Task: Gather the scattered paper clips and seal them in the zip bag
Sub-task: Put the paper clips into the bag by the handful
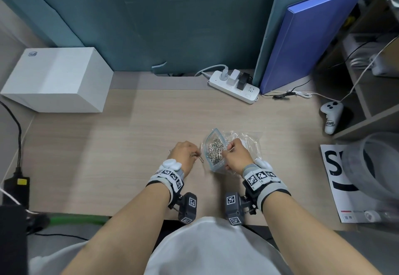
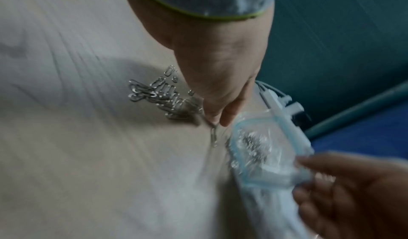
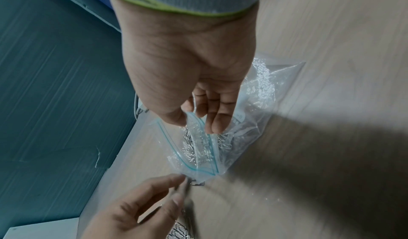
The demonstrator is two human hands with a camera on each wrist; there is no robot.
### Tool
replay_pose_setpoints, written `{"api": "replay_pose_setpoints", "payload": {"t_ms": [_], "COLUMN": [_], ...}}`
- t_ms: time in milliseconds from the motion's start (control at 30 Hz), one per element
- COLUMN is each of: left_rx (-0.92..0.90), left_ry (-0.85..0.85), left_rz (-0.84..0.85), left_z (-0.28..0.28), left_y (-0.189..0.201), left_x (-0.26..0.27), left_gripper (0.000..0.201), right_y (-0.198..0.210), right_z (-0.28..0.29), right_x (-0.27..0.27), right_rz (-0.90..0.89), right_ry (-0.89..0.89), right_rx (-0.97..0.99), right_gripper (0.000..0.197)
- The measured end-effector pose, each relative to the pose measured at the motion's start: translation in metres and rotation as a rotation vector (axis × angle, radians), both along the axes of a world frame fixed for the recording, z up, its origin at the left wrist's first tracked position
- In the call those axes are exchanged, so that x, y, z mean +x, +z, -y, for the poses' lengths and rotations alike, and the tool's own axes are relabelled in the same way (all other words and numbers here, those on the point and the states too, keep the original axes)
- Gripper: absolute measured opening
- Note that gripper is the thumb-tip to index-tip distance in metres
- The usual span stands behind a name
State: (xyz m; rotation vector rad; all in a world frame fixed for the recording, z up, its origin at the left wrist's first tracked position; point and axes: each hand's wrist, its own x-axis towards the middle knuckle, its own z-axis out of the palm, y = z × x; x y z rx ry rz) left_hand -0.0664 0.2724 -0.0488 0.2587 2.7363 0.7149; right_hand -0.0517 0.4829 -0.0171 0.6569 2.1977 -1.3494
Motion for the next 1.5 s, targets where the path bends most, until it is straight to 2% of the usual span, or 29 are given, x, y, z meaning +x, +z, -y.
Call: {"api": "replay_pose_setpoints", "payload": {"t_ms": [100,367,467,567,633,800,900,1100,1267,1367,1500], "left_rx": [-0.057,-0.114,-0.13,-0.279,-0.384,-0.458,-0.479,-0.393,-0.311,-0.304,-0.258], "left_ry": [-0.221,-0.32,-0.474,-0.68,-0.719,-0.566,-0.471,-0.15,-0.096,-0.096,0.023], "left_rz": [-0.113,-0.264,-0.235,-0.152,-0.108,-0.009,-0.027,0.015,-0.022,-0.095,-0.232], "left_z": [0.004,0.038,0.04,0.039,0.042,0.047,0.047,0.069,0.056,0.041,0.027], "left_y": [-0.01,-0.025,-0.019,-0.018,-0.02,-0.023,-0.021,-0.029,-0.044,-0.051,-0.052], "left_x": [0.011,0.011,0.015,0.02,0.025,0.031,0.029,0.04,0.037,0.028,0.014], "left_gripper": [0.023,0.031,0.037,0.052,0.062,0.07,0.072,0.09,0.101,0.095,0.054], "right_y": [0.001,0.001,0.001,0.004,0.006,0.009,0.009,0.01,0.011,0.008,0.001], "right_z": [0.0,0.002,0.003,0.006,0.008,0.008,0.007,0.005,0.001,0.0,0.0], "right_x": [0.0,-0.001,-0.002,-0.004,-0.006,-0.007,-0.008,-0.01,-0.011,-0.009,-0.009], "right_rz": [0.001,-0.005,-0.007,-0.008,-0.007,-0.003,0.0,0.001,-0.021,-0.026,-0.025], "right_ry": [0.005,0.037,0.037,0.052,0.047,0.044,0.034,0.035,0.019,0.018,0.014], "right_rx": [0.01,0.038,0.033,0.026,0.02,0.017,0.01,-0.002,-0.001,-0.011,-0.012], "right_gripper": [0.016,0.014,0.014,0.014,0.015,0.012,0.012,0.016,0.015,0.014,0.016]}}
